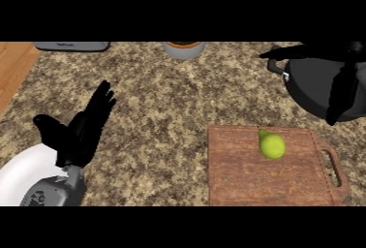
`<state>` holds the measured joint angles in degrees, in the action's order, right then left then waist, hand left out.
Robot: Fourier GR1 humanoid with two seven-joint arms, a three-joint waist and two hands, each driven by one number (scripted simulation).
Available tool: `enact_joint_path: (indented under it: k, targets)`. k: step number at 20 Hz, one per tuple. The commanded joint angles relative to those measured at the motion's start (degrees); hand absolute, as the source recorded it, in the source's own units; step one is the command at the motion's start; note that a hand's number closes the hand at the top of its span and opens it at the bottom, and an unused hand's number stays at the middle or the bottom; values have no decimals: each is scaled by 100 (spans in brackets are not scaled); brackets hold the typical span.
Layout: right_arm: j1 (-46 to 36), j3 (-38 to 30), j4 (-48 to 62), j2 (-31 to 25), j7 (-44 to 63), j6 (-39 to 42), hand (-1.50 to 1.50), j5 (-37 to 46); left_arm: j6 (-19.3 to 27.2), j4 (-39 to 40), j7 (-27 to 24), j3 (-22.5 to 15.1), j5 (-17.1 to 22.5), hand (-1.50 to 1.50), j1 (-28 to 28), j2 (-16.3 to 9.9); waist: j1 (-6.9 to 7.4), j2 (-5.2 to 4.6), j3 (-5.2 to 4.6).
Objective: Pick the pear from the cutting board and place it in the pot
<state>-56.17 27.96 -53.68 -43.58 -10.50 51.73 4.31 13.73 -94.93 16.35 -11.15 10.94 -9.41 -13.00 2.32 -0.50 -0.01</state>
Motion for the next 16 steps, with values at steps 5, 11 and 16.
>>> enact_joint_path:
  k: [5, 11, 16]
  targets:
    - [-188, 330, 393, 666, 70, 529, -150, 556, -244, 222, 18, 453, 185, 0, -199, -115, -151, 26, -1]
    - [-85, 732, 370, 627, -82, 655, -150, 1061, -14, -154, 35, 68, -227, 0, 255, 76, -156, 45, 1]
    - [69, 870, 478, 654, -536, 270, -150, 1675, -319, 13, 174, 553, 117, 0, -73, -67, -164, 33, 2]
